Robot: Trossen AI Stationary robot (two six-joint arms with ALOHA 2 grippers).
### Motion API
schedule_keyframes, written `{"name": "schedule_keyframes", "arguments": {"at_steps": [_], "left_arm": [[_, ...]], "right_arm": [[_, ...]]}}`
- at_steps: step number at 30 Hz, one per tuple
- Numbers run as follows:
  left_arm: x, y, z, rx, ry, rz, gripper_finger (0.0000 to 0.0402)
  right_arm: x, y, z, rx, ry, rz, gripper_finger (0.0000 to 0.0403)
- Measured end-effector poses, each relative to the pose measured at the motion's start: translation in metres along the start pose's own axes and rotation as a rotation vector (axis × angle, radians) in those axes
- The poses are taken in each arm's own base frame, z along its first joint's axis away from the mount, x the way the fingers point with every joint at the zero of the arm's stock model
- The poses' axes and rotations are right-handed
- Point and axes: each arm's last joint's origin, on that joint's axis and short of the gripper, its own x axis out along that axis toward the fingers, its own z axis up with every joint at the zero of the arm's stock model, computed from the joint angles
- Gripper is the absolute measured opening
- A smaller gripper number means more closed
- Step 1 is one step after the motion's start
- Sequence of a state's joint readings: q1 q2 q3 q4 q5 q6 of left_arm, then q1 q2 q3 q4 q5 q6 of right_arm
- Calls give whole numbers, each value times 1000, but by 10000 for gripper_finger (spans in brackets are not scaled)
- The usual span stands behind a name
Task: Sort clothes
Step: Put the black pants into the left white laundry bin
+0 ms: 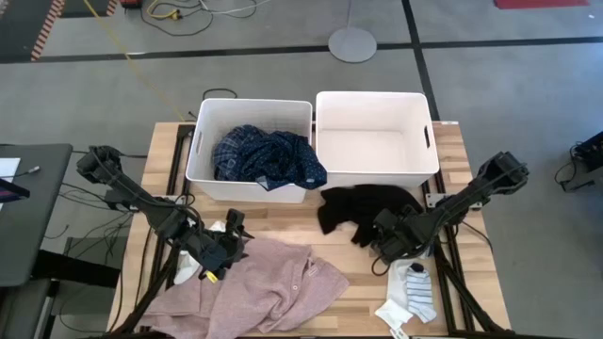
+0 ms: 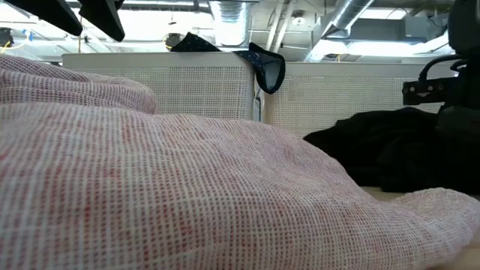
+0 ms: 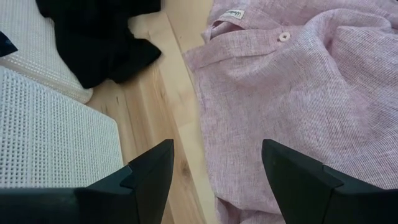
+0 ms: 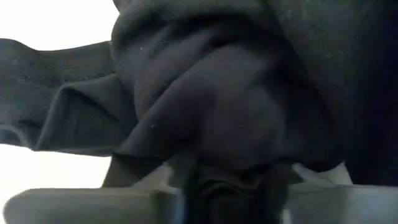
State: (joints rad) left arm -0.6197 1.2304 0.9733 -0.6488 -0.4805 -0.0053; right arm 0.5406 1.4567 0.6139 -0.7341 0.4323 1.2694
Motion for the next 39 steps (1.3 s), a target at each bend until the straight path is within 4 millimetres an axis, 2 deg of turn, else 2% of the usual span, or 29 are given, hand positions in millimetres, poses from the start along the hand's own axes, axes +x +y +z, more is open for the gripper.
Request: {"name": "schedule_keyframes", "arguments": {"at_steps": [5,7,15,25,29,32,39], "left_arm": [[0,0,1,2,-13,0,238],[0,0,1,2,-12,0,238],[0,1,4,4,-39,3,238],[4,13,18,4,-158,48,238],[7,21,27,3,-258,86,240],[11,25,29,14,-328,91,258],[29,45,23,-89,-439,147,332]], "right_arm": [[-2,8,-1,-37,-60,66,35],[-4,13,-1,-61,-78,101,16],[-26,41,15,-173,-161,265,16],[-75,72,49,-398,-399,370,15],[-97,80,63,-477,-489,382,14],[-113,84,72,-535,-553,378,14],[-140,91,87,-639,-664,397,14]]}}
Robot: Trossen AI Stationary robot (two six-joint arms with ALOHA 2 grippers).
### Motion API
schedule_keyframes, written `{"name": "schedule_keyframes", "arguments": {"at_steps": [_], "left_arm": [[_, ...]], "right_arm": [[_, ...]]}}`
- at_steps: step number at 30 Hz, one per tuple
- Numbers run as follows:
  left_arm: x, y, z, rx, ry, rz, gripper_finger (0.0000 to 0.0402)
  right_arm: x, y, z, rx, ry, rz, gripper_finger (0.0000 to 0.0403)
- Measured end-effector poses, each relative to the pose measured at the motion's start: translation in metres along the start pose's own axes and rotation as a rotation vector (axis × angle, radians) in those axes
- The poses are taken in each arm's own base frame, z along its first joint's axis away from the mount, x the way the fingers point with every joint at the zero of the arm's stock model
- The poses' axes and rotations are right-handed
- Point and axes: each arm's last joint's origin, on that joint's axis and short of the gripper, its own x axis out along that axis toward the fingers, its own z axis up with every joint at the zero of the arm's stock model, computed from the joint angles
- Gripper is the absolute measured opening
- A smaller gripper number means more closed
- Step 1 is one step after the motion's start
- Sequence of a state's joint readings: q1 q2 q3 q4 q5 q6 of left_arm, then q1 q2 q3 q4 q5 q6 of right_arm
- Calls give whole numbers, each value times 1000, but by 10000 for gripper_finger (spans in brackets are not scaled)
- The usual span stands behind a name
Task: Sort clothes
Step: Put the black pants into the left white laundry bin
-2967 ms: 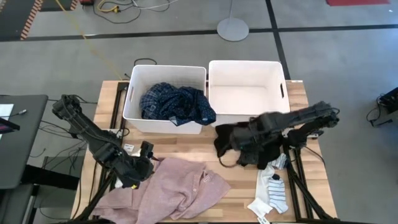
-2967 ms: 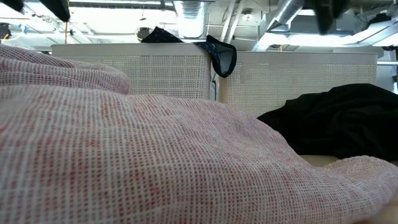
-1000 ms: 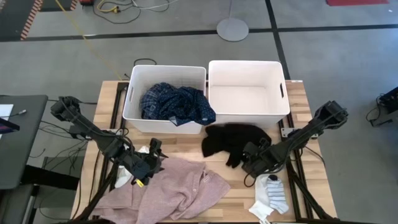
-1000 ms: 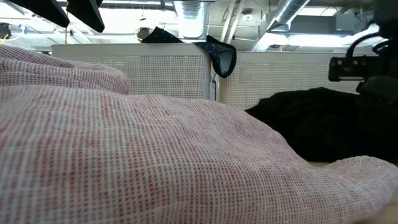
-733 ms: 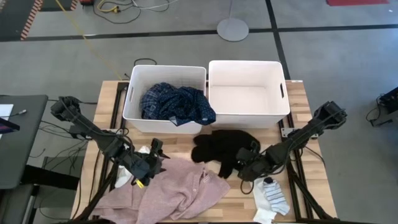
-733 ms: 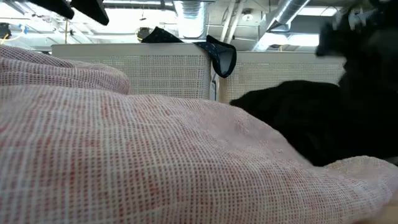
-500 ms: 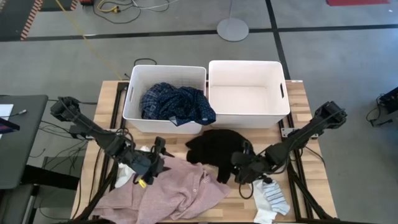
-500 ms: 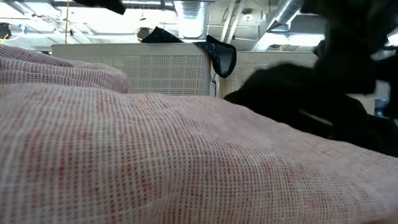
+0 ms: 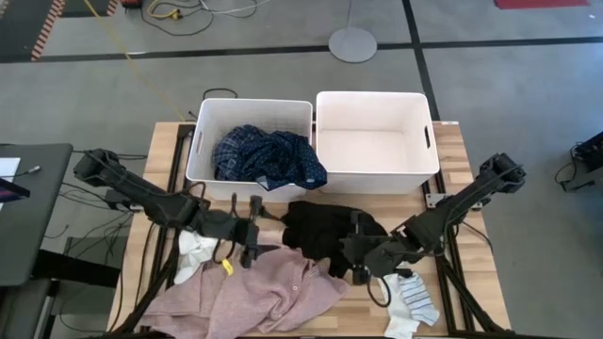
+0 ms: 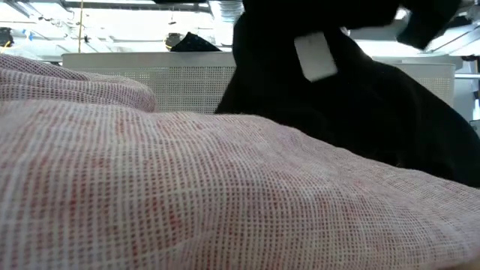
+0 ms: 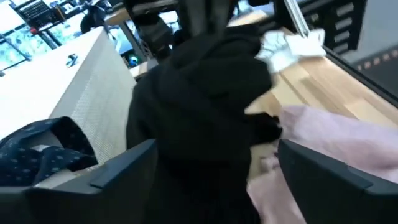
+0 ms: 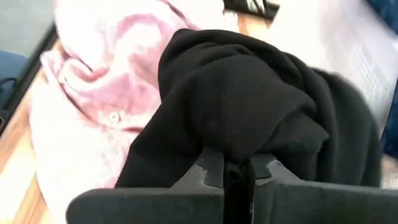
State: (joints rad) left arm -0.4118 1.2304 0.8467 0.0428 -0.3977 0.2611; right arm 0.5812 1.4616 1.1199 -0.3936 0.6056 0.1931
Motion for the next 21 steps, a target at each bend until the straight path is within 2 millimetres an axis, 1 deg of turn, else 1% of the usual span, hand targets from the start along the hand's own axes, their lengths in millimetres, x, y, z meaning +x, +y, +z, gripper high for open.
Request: {"name": "schedule_keyframes", "arguments": {"at_steps": [2,5,9,11,14,21], "left_arm": [[4,5,-6,-24,-30,-11,348],[16,9,-13,-52,-56,-7,364],[38,7,-22,-63,-79,-60,374],[49,4,-26,-62,-89,-59,378],[62,3,-29,-69,-132,-20,384],[80,7,-33,-107,-217,43,387]], "right_arm": [[-2,0,7,-36,-27,4,14],[-7,-1,19,-81,-77,9,14],[-12,-3,33,-133,-129,11,14],[-15,-3,38,-148,-151,19,14],[-17,-3,43,-172,-176,33,14],[-19,-3,48,-205,-204,37,14]]}}
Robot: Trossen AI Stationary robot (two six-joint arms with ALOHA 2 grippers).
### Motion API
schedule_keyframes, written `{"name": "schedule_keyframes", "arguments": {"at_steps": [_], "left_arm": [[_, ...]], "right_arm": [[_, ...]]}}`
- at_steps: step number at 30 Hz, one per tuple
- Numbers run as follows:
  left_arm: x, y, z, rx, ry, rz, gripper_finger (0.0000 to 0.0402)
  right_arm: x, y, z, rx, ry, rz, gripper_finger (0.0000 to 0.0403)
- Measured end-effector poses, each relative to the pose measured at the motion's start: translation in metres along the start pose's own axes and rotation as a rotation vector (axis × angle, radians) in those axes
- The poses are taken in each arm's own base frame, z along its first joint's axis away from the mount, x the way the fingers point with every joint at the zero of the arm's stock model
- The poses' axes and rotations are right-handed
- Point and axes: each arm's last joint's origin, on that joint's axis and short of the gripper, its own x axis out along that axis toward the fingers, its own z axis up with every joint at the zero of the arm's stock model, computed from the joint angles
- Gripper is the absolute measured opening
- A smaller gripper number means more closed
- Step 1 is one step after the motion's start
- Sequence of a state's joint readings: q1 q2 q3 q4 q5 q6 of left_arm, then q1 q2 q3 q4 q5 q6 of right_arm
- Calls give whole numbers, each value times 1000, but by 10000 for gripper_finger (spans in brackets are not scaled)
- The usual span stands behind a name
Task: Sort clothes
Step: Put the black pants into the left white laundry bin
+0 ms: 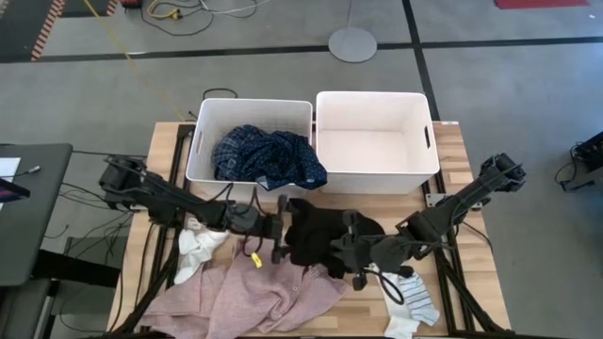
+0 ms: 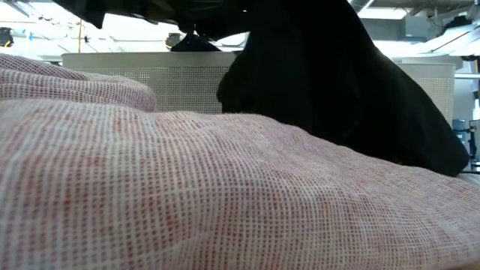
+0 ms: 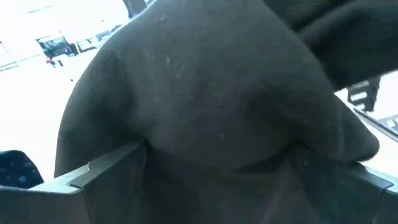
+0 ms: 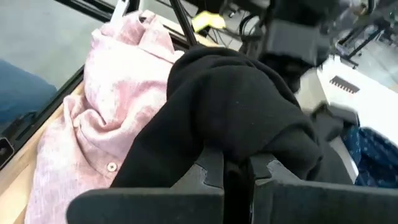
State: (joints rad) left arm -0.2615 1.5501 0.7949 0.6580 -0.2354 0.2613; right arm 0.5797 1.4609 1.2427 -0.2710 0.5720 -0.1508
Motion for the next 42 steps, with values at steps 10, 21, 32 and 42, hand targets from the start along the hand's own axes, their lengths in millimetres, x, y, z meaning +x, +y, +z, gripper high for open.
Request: {"name": "schedule_keyframes", "arguments": {"at_steps": [10,21,32,42], "left_arm": [[18,0,17,75,-32,4,239],[17,-1,23,216,-60,-61,12],[-29,25,70,302,-99,37,9],[-80,47,112,359,-199,93,9]], "right_arm": [[4,-6,5,-28,-64,55,15],[3,-5,3,-21,-45,75,17],[3,-4,-3,47,23,80,58],[3,-6,-6,99,50,60,86]]}}
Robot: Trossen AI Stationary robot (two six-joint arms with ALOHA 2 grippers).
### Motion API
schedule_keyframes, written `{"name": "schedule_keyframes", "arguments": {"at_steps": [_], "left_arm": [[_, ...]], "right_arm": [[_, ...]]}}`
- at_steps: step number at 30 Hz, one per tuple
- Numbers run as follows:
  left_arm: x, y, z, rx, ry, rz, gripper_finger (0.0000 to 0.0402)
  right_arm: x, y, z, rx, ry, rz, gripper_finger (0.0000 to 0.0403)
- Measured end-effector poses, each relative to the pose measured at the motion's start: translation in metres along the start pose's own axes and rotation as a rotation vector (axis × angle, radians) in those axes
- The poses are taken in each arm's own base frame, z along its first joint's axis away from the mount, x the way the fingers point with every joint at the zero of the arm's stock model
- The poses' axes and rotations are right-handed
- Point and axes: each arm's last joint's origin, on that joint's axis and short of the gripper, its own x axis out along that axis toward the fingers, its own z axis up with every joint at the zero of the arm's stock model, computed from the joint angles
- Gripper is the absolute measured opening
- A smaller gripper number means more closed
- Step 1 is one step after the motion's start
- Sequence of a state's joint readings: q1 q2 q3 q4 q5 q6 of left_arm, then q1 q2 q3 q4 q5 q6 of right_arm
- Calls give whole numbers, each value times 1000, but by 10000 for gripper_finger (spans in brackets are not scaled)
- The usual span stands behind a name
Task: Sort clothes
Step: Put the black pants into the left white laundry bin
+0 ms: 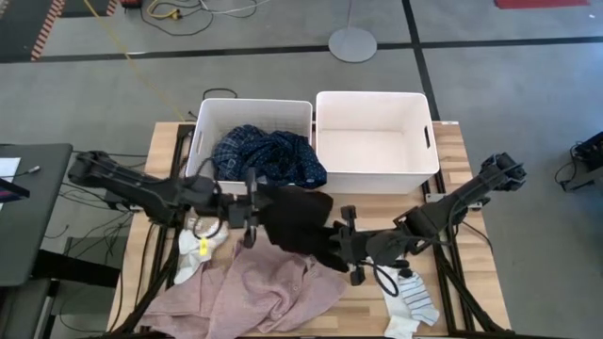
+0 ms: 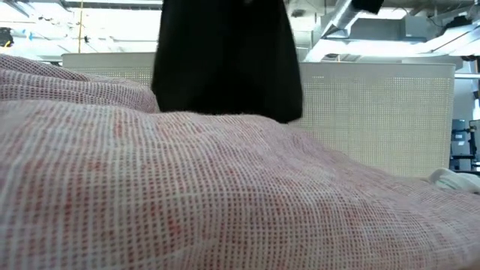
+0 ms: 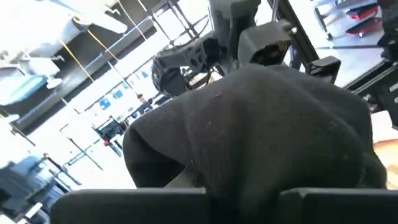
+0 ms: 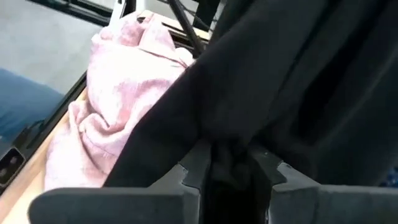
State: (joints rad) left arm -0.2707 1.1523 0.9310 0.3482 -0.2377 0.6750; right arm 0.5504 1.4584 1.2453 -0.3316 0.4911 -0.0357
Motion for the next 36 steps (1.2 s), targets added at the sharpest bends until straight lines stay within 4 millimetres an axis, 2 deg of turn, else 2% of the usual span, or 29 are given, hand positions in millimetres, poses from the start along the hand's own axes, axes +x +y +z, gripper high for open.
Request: {"name": "schedule_keyframes", "arguments": {"at_steps": [5,11,15,23,27,30,36], "left_arm": [[-13,29,28,56,17,90,9],[-21,56,53,154,94,161,8],[-31,80,77,207,123,267,8],[-51,126,109,336,236,491,8],[-60,146,113,395,355,610,8],[-62,156,108,417,418,646,8],[-59,163,76,355,572,600,9]], "right_arm": [[0,2,-7,34,65,22,105],[2,1,-15,100,128,9,137],[4,2,-22,112,146,4,155],[7,4,-30,113,162,1,163],[9,5,-34,117,154,-1,162],[10,6,-37,116,158,-1,160],[11,6,-39,132,158,-3,160]]}}
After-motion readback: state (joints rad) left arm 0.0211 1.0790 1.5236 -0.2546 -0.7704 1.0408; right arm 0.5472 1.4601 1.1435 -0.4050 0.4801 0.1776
